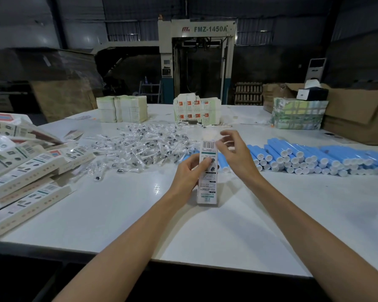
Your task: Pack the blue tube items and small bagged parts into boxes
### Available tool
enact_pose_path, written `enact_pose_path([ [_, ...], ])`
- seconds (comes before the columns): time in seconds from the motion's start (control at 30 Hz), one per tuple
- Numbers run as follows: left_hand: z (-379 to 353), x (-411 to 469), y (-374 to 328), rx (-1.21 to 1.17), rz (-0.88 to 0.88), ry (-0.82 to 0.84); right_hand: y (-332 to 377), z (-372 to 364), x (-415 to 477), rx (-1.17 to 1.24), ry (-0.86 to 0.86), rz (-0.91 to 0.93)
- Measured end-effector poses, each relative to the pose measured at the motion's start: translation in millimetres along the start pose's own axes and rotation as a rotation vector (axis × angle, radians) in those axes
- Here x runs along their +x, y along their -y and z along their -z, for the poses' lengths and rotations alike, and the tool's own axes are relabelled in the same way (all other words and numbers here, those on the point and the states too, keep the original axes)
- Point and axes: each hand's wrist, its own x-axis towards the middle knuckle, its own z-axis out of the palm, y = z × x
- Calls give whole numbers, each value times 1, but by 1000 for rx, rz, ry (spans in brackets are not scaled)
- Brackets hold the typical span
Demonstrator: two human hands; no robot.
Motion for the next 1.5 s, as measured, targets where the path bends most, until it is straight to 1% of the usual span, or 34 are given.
enact_pose_path([
  [0.07, 0, 0, -1, -2, -19, 1, -9, -4, -11, 80, 109, -41],
  [0.1, 0, 0, -2, -2, -18, 9, -13, -6, -16, 115, 133, -38],
  [0.23, -1, 0, -5, 14, -28, 17, -14, -11, -23, 224, 88, -15],
  [0.33, 0, -1, -7, 9, -105, 26, -14, -9, -24, 255, 87, -27],
  [0.47, 3, -2, -12, 160, -217, 75, -14, -6, -26, 256, 107, -23],
  [0.73, 5, 0, -13, 282, -231, 103, -12, 2, -26, 263, 187, 4],
  [0.97, 10, 1, -14, 309, -213, 94, -10, 10, -24, 230, 271, 36],
  [1.13, 12, 0, -13, 312, -176, 112, -14, 13, -24, 163, 322, 38],
  [1.2, 11, 0, -14, 306, -162, 109, -15, 12, -23, 129, 314, 50],
  [1.27, 11, 0, -15, 303, -152, 104, -13, 10, -23, 160, 275, 41],
  [1.37, 10, -2, -16, 295, -148, 113, -9, 10, -20, 309, 131, -82],
  [1.43, 9, -4, -18, 286, -148, 133, -10, 13, -14, 352, 55, -128],
  [1.5, 8, -5, -18, 274, -146, 153, -11, 15, -9, 337, 89, -133],
])
